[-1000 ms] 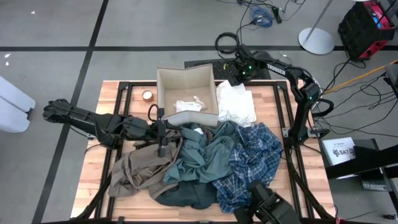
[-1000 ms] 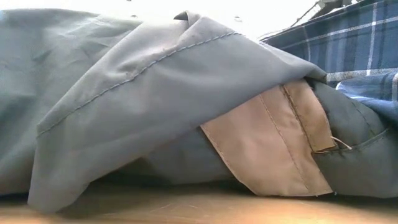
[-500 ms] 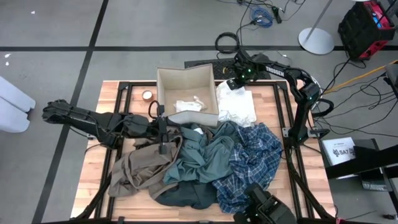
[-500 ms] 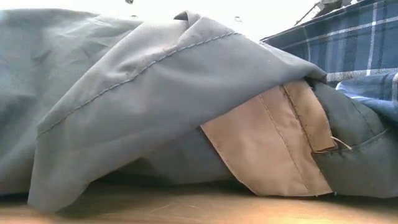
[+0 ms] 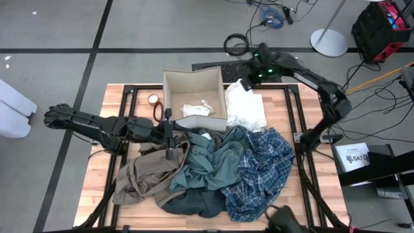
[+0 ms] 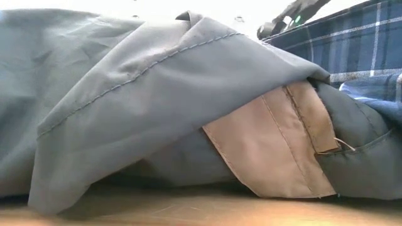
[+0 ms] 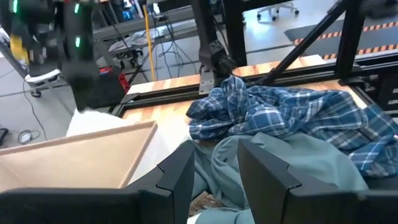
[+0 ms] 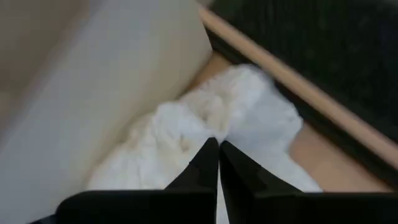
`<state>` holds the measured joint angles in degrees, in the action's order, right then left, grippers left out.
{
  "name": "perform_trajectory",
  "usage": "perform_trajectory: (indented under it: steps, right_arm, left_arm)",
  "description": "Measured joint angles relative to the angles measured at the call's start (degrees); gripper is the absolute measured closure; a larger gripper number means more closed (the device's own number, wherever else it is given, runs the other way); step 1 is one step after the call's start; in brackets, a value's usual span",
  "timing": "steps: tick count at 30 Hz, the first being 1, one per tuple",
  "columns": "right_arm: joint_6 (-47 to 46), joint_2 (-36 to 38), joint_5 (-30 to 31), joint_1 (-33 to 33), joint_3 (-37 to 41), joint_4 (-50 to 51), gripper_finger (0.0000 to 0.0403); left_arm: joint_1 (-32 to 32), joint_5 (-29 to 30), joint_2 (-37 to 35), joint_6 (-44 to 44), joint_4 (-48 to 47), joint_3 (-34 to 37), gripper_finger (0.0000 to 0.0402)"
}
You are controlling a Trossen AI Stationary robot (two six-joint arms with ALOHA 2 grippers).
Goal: Sort clothes
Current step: Put the white shirt into the laundry bin
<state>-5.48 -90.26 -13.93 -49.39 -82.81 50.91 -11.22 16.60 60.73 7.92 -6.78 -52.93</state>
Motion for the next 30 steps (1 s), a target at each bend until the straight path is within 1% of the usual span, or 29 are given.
perform_trajectory:
  steps: [7,9,12,15,17,19,21,23,24,27,30]
  right_arm:
    - [-0.83,17.55,-0.60,0.00,0.00,0.69,0.0403]
    - [-1.42,21.85,-3.30,-0.02,0.00,0.46,0.0403]
    - [-2.53,27.55,-8.44,0.14,0.00,-0.04,0.0403]
    - [-4.79,32.47,-13.35,1.43,-0.02,-0.23,0.0403]
    - [-5.58,35.15,-14.88,2.68,-0.02,0.77,0.0403]
    - [-5.69,36.96,-13.11,3.69,-0.04,2.68,0.0403]
    - [-5.66,37.90,-8.83,4.33,-0.07,5.24,0.0403]
    - [-5.54,37.71,-4.78,4.61,-0.07,7.05,0.0403]
    - [-5.45,37.27,-3.81,4.63,0.08,7.64,0.0403]
    - [-5.68,35.52,-2.75,4.63,2.37,6.95,0.0389]
    - [-5.84,32.44,-2.46,4.63,6.15,6.00,0.0357]
  left_arm:
    - [0.01,-0.02,0.00,0.00,0.67,0.00,0.0269]
    - [0.00,-0.02,0.00,0.02,1.77,0.02,0.0269]
    - [0.02,-0.66,0.00,0.00,5.85,0.02,0.0269]
    - [0.02,-6.56,1.08,-0.09,13.61,0.02,0.0269]
    - [-0.11,-11.45,2.68,-0.05,18.34,0.02,0.0269]
    - [-0.13,-15.98,4.48,0.42,22.06,0.02,0.0269]
    - [-0.17,-18.23,6.20,1.59,24.55,0.04,0.0269]
    - [-0.13,-18.23,7.42,2.72,26.23,0.04,0.0269]
    - [-0.05,-18.18,7.87,3.24,26.79,0.04,0.0269]
    - [0.67,-18.06,8.59,4.63,27.61,0.04,0.0269]
    - [1.37,-18.07,8.46,4.61,28.83,0.04,0.0269]
